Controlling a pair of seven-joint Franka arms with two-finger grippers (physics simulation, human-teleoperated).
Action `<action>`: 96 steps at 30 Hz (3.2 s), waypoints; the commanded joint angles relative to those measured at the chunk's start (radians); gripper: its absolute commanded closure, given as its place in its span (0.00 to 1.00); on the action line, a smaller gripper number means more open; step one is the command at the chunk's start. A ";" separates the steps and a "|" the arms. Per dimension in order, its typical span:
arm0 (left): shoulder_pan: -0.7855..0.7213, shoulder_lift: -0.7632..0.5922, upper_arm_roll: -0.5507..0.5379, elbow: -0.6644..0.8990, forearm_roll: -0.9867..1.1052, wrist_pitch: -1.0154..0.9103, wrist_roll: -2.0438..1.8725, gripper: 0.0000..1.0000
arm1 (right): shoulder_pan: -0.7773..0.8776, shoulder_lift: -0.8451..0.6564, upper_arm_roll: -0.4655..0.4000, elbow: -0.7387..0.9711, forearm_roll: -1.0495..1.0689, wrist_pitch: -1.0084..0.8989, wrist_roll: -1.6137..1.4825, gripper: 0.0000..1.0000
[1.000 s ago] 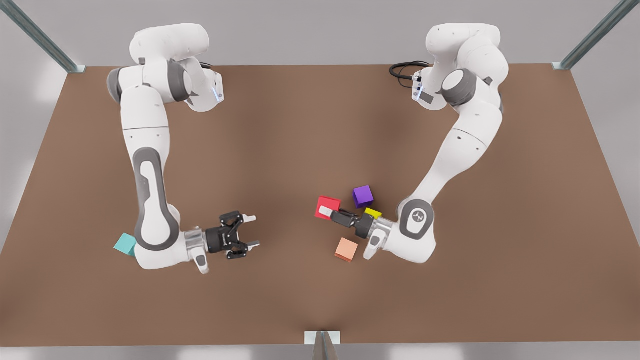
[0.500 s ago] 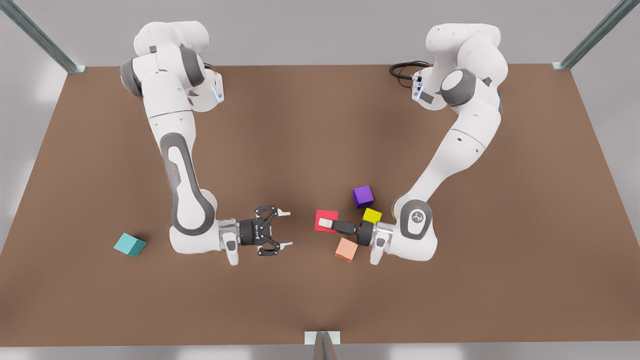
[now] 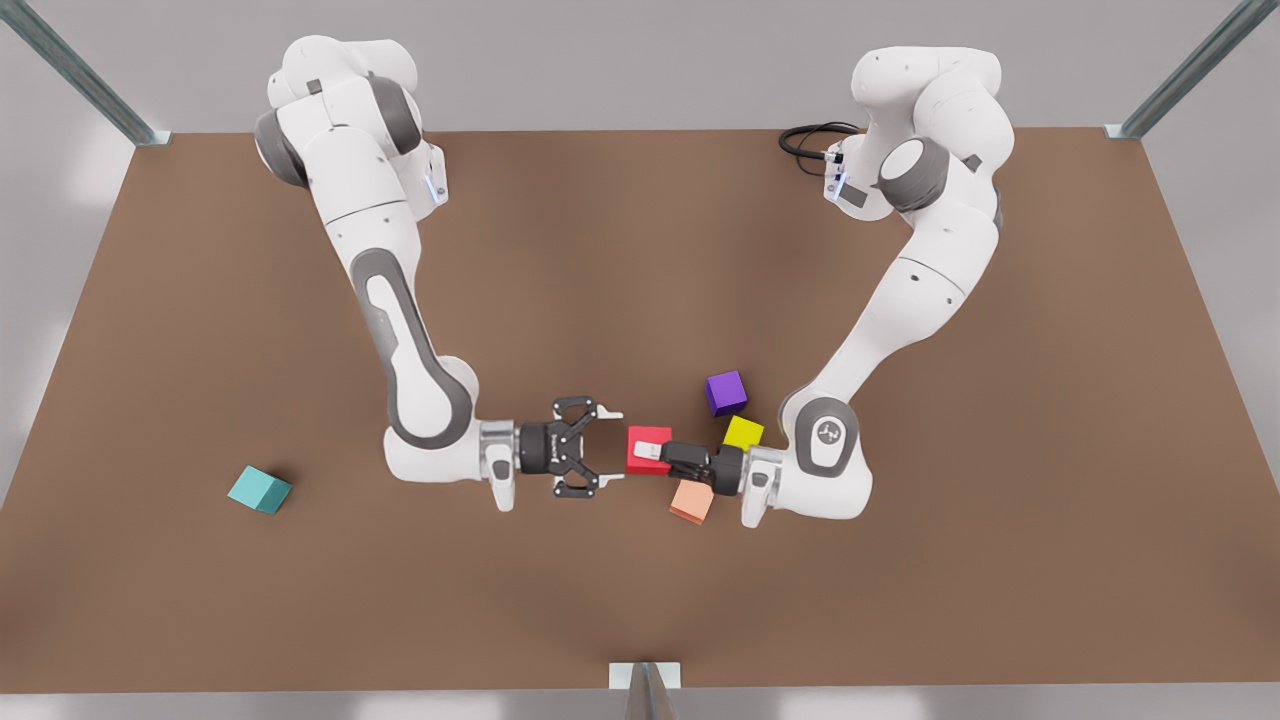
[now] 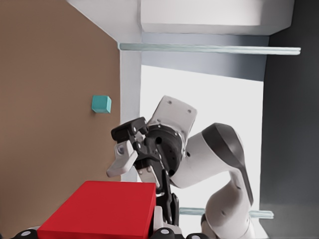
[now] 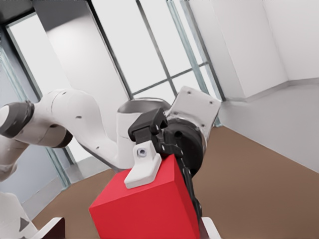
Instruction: Pick up red wooden cube and pass to hand red wooden cube and place in blue wooden cube
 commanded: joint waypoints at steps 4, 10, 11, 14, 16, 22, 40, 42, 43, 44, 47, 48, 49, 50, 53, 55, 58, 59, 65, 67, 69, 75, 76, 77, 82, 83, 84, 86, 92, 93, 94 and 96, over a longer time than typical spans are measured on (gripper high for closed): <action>-0.004 -0.002 -0.001 0.000 -0.014 0.006 0.140 0.46 | 0.002 0.006 0.006 0.001 0.022 0.021 -0.058 0.00; -0.018 -0.002 -0.001 0.000 -0.014 0.029 0.140 0.46 | 0.002 0.006 0.008 0.001 0.022 0.019 -0.062 0.00; -0.021 -0.002 -0.002 0.000 -0.014 0.039 0.140 0.46 | 0.000 0.006 0.011 0.001 0.022 0.019 -0.062 0.00; -0.024 -0.002 -0.007 0.000 -0.014 0.046 0.138 0.46 | 0.002 0.012 0.017 0.002 0.027 0.019 -0.062 0.00; -0.027 -0.002 -0.007 0.000 -0.014 0.049 0.138 0.46 | -0.001 0.012 0.023 0.002 0.028 0.021 -0.062 0.00; -0.044 0.000 -0.015 0.002 -0.017 0.085 0.138 0.46 | 0.008 0.026 0.029 0.012 0.038 0.030 -0.062 0.00; -0.020 -0.006 -0.013 0.000 -0.011 0.069 0.140 0.00 | -0.001 0.052 0.029 0.004 0.038 0.022 -0.065 0.50; 0.032 -0.014 -0.013 -0.007 0.000 0.026 0.140 0.00 | -0.007 0.051 0.029 0.005 0.034 0.018 -0.066 0.50; 0.062 -0.016 -0.013 -0.009 0.007 -0.010 0.140 0.00 | -0.011 0.051 0.029 0.004 0.033 0.016 -0.066 0.50; 0.106 -0.022 -0.013 -0.010 0.049 -0.050 0.124 0.00 | -0.017 0.051 0.029 0.002 0.028 0.015 -0.068 0.50; 0.168 -0.046 -0.015 -0.009 0.107 -0.103 0.040 0.00 | -0.067 0.045 0.026 0.002 -0.022 -0.034 -0.091 0.50; 0.168 -0.054 -0.015 -0.009 0.109 -0.103 0.026 0.00 | -0.080 0.045 0.026 0.001 -0.030 -0.056 -0.095 0.50; 0.174 -0.063 -0.013 -0.009 0.145 -0.105 0.014 0.00 | -0.101 0.042 0.020 0.001 -0.074 -0.071 -0.092 0.50; 0.209 -0.105 -0.015 0.000 0.332 -0.189 -0.126 0.00 | -0.152 0.035 0.020 0.002 -0.206 -0.106 -0.085 0.50; 0.301 -0.307 -0.015 0.031 0.915 -0.633 -0.399 0.00 | -0.279 -0.020 0.019 0.048 -0.675 -0.156 0.064 0.50; 0.301 -0.537 -0.019 0.028 1.288 -0.727 -0.433 0.00 | -0.326 -0.034 0.017 0.059 -0.841 -0.159 0.089 0.50; 0.240 -0.679 0.179 -0.035 1.276 -0.875 -0.407 0.00 | -0.397 -0.146 0.003 -0.001 -1.294 -0.168 0.270 0.50; -0.011 -0.896 0.623 -0.312 1.003 -0.682 -0.368 0.00 | -0.397 -0.166 -0.003 -0.018 -1.398 -0.165 0.345 0.50; -0.078 -0.882 0.656 -0.354 0.991 -0.550 -0.370 0.00 | -0.400 -0.176 -0.135 -0.025 -1.708 -0.044 0.403 0.50; -0.075 -0.885 0.608 -0.354 0.974 -0.553 -0.370 0.00 | -0.408 -0.170 -0.156 -0.044 -1.742 -0.004 0.406 0.48; -0.073 -0.885 0.608 -0.357 0.955 -0.579 -0.370 0.00 | -0.409 -0.164 -0.171 -0.047 -1.762 0.024 0.419 0.48; -0.075 -0.872 0.607 -0.359 0.954 -0.619 -0.384 0.00 | -0.435 -0.124 -0.182 -0.074 -1.750 0.140 0.422 0.49; -0.070 -0.872 0.607 -0.359 0.954 -0.620 -0.382 0.00 | -0.443 -0.113 -0.181 -0.076 -1.746 0.145 0.422 0.49; -0.072 -0.870 0.607 -0.359 0.954 -0.620 -0.380 0.00 | -0.451 -0.104 -0.181 -0.084 -1.743 0.163 0.423 0.49; -0.072 -0.870 0.607 -0.359 0.955 -0.639 -0.385 0.00 | -0.481 -0.075 -0.179 -0.096 -1.705 0.185 0.420 0.49; -0.073 -0.870 0.607 -0.359 0.955 -0.639 -0.387 0.00 | -0.485 -0.075 -0.179 -0.097 -1.700 0.185 0.420 0.49; -0.072 -0.872 0.607 -0.359 0.957 -0.640 -0.385 0.00 | -0.486 -0.075 -0.179 -0.105 -1.699 0.185 0.420 0.49; -0.072 -0.870 0.607 -0.359 0.957 -0.636 -0.385 0.00 | -0.486 -0.078 -0.179 -0.116 -1.685 0.183 0.422 0.47; -0.072 -0.850 0.607 -0.357 0.966 -0.637 -0.385 0.00 | -0.485 -0.078 -0.178 -0.125 -1.670 0.182 0.422 0.00; -0.072 -0.850 0.607 -0.357 0.966 -0.637 -0.385 0.00 | -0.485 -0.077 -0.179 -0.125 -1.670 0.182 0.422 0.00; -0.070 -0.850 0.607 -0.357 0.966 -0.637 -0.385 0.00 | -0.485 -0.078 -0.178 -0.125 -1.670 0.182 0.422 0.00; -0.072 -0.850 0.607 -0.357 0.968 -0.634 -0.385 0.00 | -0.485 -0.086 -0.178 -0.123 -1.665 0.171 0.417 0.00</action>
